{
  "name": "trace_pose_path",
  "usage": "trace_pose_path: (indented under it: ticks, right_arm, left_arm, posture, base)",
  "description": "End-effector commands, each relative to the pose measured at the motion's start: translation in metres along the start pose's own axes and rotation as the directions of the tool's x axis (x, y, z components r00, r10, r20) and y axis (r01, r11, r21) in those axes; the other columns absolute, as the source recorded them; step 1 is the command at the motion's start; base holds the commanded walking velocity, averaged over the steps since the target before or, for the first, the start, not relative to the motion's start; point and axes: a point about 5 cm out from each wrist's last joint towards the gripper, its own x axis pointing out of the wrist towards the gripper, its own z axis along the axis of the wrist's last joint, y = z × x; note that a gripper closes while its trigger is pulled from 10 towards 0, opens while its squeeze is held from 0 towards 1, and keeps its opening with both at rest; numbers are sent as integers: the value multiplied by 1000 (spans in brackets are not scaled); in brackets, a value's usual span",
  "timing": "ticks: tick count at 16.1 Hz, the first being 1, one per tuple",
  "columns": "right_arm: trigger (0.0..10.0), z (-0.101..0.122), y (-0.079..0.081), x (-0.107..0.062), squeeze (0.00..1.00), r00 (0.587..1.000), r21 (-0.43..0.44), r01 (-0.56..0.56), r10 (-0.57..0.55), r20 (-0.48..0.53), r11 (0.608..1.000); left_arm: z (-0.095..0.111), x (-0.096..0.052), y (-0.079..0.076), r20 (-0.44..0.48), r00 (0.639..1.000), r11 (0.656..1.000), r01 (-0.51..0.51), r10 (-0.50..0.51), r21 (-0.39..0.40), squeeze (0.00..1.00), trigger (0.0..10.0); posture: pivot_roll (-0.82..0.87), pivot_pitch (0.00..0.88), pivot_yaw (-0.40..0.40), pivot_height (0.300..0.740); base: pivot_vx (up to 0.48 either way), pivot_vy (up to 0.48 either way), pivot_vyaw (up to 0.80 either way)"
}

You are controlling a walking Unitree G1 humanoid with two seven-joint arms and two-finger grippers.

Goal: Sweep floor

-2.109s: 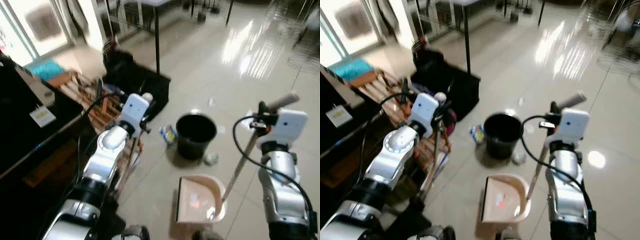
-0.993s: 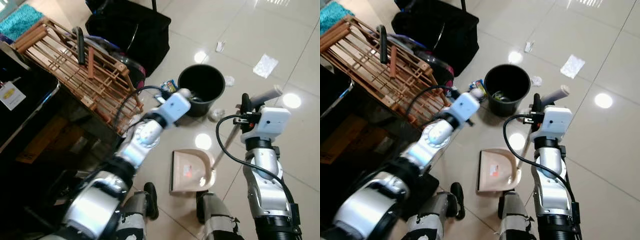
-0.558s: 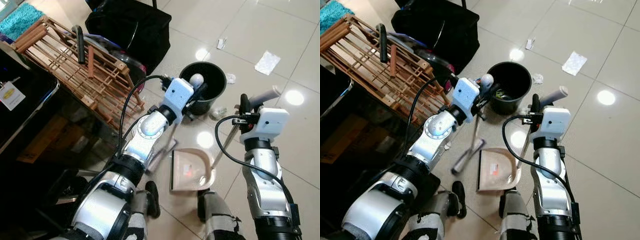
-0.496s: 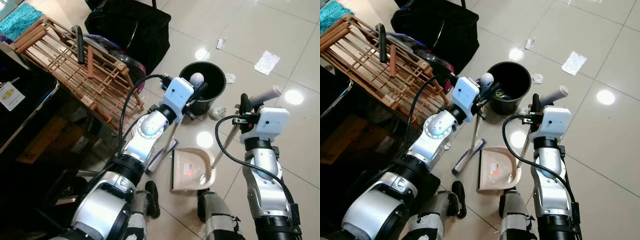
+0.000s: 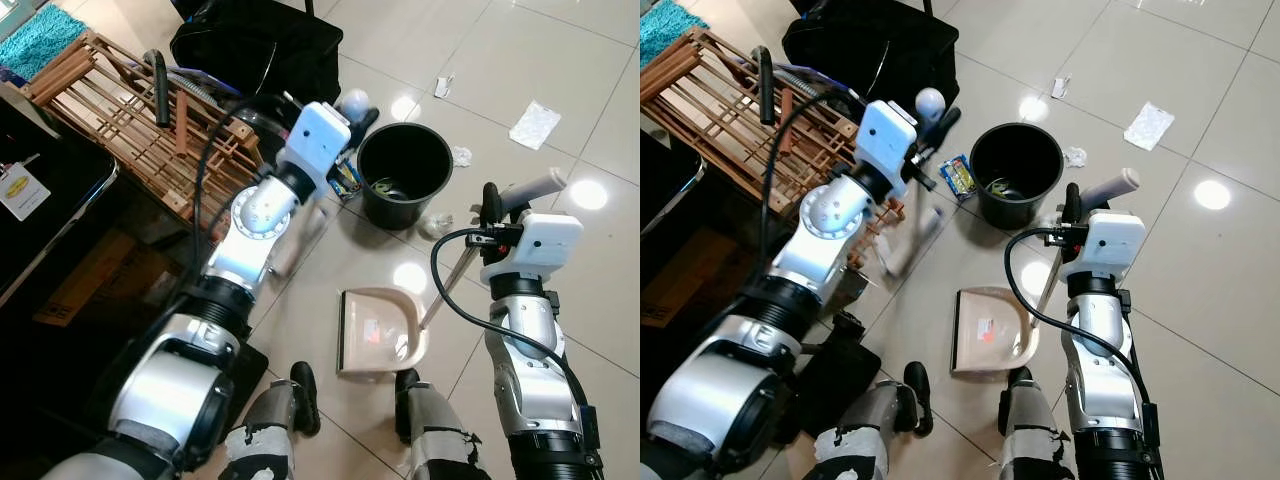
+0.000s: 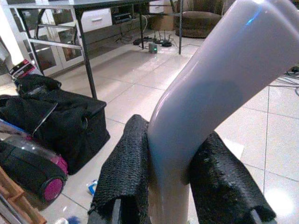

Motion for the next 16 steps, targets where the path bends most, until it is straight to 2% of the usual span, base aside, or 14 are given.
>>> trace_pose_path:
  ticks: [1, 3, 4, 5, 7, 10, 14, 16]
  right_arm:
    - [10000, -2, 0, -5, 0, 1000, 16, 2, -2, 9, 1000]
    - [10000, 1, 0, -4, 0, 999, 15, 1, -1, 38, 1000]
    - [10000, 9, -2, -2, 0, 994, 0, -3, 3, 107, 1000]
    - [10000, 11, -3, -1, 0, 992, -11, -5, 6, 128, 1000]
    - [10000, 14, -7, 4, 0, 989, -34, 3, 3, 150, 999]
    - [10000, 15, -11, 6, 0, 987, -40, 15, -8, 158, 999]
    - [10000, 14, -10, 6, 0, 987, -37, 14, -8, 162, 999]
    - [10000, 13, -8, 4, 0, 986, -32, 15, -9, 165, 999]
  left_arm:
    - [-4, -3, -1, -10, 1000, 1000, 7, -6, 24, 0, 10000]
    - [-10, -5, -1, -37, 999, 999, 1, 0, 34, 0, 10000]
    - [-13, -8, -1, -52, 999, 999, -7, 9, 38, 0, 10000]
    - [-14, -8, -1, -51, 999, 999, -12, 14, 32, 0, 10000]
    - [-8, -6, 2, -17, 999, 999, -39, 39, 3, 0, 10000]
    - [-6, -4, 8, 6, 998, 998, -63, 63, 29, 0, 10000]
    - [-11, -5, 5, -11, 1000, 997, -19, 20, 72, 0, 10000]
    - [-15, -7, -7, -14, 998, 988, 60, -59, 144, 0, 10000]
  posture:
    - [-15, 368, 123, 740]
    - [-15, 376, 126, 740]
    - [-14, 384, 130, 740]
    - [-12, 385, 129, 740]
    - [-8, 392, 129, 740]
    - [-8, 394, 129, 740]
    - [-13, 399, 131, 740]
    - [-20, 406, 134, 740]
  base:
    - [0, 0, 0]
    - [0, 0, 0]
    - [0, 0, 0]
    - [0, 0, 0]
    - [0, 0, 0]
    - [0, 0, 0]
    - [0, 0, 0]
    - [0, 0, 0]
